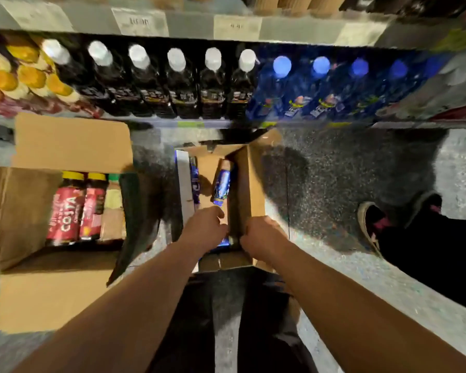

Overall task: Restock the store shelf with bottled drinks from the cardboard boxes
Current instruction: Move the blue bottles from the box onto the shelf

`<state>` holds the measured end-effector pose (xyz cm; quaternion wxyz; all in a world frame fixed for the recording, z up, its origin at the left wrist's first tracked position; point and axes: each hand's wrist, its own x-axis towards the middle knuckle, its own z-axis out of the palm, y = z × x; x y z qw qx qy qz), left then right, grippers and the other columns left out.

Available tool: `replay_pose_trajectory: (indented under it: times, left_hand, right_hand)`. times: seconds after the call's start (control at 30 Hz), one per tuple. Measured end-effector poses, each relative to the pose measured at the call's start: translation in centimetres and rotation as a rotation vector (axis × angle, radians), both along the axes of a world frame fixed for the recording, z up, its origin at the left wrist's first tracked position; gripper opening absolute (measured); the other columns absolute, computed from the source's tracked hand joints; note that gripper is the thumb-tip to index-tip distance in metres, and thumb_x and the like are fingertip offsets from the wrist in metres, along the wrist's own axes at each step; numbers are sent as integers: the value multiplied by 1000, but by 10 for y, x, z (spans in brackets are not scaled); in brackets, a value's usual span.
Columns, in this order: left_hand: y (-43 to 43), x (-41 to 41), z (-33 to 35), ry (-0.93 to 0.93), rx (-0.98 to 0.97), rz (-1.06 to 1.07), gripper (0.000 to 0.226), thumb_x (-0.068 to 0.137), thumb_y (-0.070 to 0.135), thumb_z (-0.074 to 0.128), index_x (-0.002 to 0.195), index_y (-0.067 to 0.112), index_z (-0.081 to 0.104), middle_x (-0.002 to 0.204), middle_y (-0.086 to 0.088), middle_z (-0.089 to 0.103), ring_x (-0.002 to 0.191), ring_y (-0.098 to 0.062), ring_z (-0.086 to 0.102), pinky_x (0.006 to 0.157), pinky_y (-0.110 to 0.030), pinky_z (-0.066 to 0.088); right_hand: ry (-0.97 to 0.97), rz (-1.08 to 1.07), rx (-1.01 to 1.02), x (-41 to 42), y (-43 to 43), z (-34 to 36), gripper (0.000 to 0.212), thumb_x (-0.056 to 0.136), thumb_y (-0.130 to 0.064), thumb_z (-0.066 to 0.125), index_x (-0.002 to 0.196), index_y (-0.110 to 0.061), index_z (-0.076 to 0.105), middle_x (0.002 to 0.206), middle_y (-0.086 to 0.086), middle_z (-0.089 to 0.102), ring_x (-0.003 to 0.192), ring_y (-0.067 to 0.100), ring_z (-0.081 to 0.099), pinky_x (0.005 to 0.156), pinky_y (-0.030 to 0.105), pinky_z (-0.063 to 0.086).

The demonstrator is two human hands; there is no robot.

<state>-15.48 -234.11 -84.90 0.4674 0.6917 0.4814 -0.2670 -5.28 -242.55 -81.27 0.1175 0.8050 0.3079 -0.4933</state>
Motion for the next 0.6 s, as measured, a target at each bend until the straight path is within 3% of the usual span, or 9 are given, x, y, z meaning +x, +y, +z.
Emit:
replay_pose_trajectory:
  times: [0.17, 0.33, 0.6]
  left_hand:
    - [-16, -6, -80, 12, -19, 182, 34, 84, 17, 62, 118, 16, 59, 114, -10, 63, 102, -28, 58, 76, -24, 39]
    - [-29, 0, -150, 18, -24, 176, 45, 86, 12, 59, 131, 11, 50, 126, -16, 56, 115, -32, 53, 94, -36, 45]
    - [-22, -8, -227, 139, 69, 229, 55, 88, 5, 54, 138, 3, 34, 141, -18, 37, 122, -34, 46, 95, -36, 40]
  right_hand:
    - [71, 130, 49, 10, 0, -77, 20, 86, -19, 55, 96, -3, 63, 104, 19, 64, 100, 35, 59, 71, 29, 38]
    - [153, 393, 65, 5, -6, -150, 25, 86, -17, 58, 108, -7, 59, 112, 14, 60, 104, 30, 58, 86, 31, 46]
    - [13, 540, 91, 7, 31, -254, 48, 87, -9, 60, 131, -4, 44, 133, 16, 44, 116, 32, 50, 94, 36, 44]
